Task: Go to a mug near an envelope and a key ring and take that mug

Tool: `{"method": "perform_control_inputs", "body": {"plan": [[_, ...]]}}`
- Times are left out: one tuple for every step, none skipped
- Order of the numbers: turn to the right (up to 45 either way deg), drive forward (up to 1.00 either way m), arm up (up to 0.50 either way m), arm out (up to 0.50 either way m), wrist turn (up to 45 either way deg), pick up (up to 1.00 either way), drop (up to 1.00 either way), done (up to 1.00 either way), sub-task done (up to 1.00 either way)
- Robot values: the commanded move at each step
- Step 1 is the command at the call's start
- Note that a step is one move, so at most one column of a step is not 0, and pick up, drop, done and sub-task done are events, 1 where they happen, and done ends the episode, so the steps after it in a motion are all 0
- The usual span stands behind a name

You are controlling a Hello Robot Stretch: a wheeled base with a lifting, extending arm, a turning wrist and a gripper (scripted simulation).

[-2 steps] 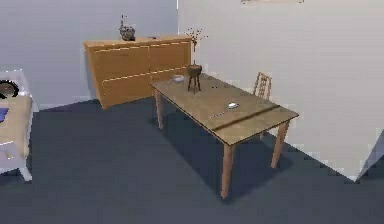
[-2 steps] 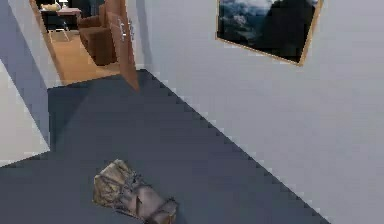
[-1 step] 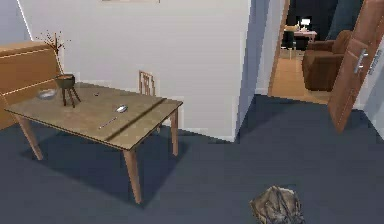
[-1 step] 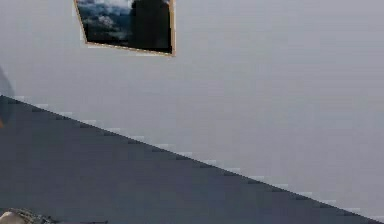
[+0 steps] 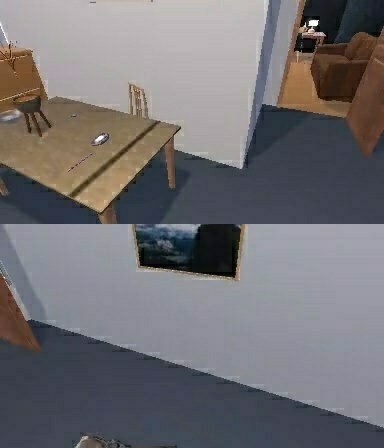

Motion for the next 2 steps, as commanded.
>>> {"method": "perform_control_inputs", "body": {"plan": [[24.0,0.0,0.0,0.0,0.0,0.0,0.0,0.0,0.0],[0.0,0.45,0.0,0.0,0.0,0.0,0.0,0.0,0.0]]}}
